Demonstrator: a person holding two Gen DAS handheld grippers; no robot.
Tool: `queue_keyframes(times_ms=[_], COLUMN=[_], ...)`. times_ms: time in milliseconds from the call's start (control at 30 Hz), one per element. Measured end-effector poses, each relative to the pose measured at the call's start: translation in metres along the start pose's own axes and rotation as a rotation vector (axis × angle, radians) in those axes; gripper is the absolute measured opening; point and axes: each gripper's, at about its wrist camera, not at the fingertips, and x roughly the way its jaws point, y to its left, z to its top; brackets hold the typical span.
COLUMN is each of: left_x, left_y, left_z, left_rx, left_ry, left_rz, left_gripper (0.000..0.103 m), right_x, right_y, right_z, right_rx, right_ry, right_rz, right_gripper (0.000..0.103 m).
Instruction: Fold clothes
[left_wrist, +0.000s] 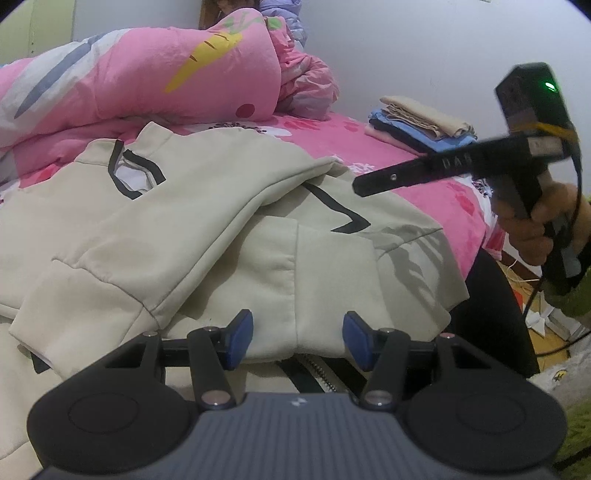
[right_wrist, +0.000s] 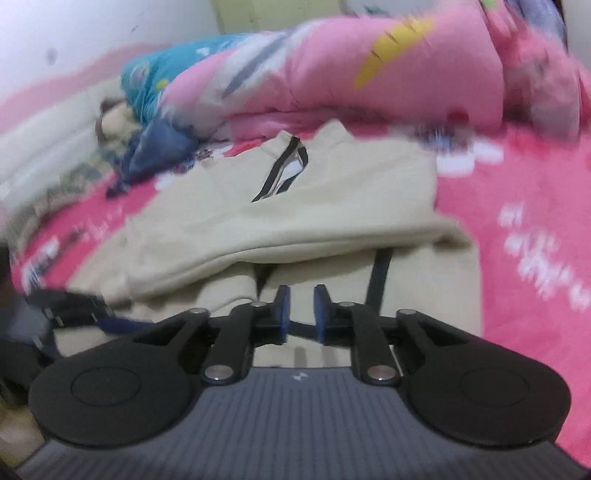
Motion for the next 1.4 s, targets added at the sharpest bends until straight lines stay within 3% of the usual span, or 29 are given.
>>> queue_keyframes(times_ms=[133, 233, 333, 467, 667, 833, 933, 1000, 1100, 1200, 1300, 1400], left_x=[-0.005, -0.01, -0.01, 0.004, 0.035, 0.038, 0.04, 0.041, 0.041, 0.04, 0.043, 0.045], left_y=[-0.004, -0.008, -0.015, -0.029, -0.034, -0.031, -0.032, -0.035, -0.038, -0.039, -0.041, -0.042], left_z=[0.002, 0.007, 0.018, 0.031, 0.031, 0.034, 0.037, 0.037, 0.036, 0.036, 0.035, 0.034], left_rx=[0.016, 0.032, 0.055, 0.103, 0.159, 0.147, 0.139, 0.146, 0.152, 0.153, 0.167, 0.169], left_ry=[0.009, 0.006, -0.009, -0.009, 0.088, 0.134, 0.152, 0.159, 0.16, 0.161, 0.162, 0.16], left_rz=[0.019, 0.025, 0.008, -0.001, -0.014, -0.022, -0.016, -0.006, 0.006, 0.005, 0.006, 0.001], left_gripper=[0.056, 0.056, 0.056, 0.057, 0.058, 0.061, 0.063, 0.065, 0.066, 0.068, 0.068, 0.071], right_x=[0.007, 0.005, 0.016, 0.036, 0.022, 0.024, 0.033, 0.035, 0.023, 0.007, 0.023, 0.022], right_y=[-0.031, -0.038, -0.041, -0.042, -0.032, -0.029, -0.021, -0.015, -0.002, 0.019, 0.002, -0.024], right_z=[-0.015, -0.021, -0.019, -0.021, -0.032, -0.034, -0.033, -0.034, -0.034, -0.034, -0.04, -0.04], right_rx=[0.267, 0.334, 0.342, 0.322, 0.264, 0.237, 0.174, 0.114, 0.013, -0.129, -0.051, 0.106], right_ry=[0.085, 0.066, 0.075, 0.151, 0.129, 0.1, 0.095, 0.092, 0.024, -0.043, 0.035, 0.04], right_rz=[0.153, 0.191, 0.225, 0.248, 0.34, 0.35, 0.342, 0.339, 0.351, 0.29, 0.189, 0.199], right_gripper=[0.028, 0.032, 0.038, 0.047, 0.054, 0.054, 0.044, 0.012, 0.008, 0.008, 0.01, 0.013])
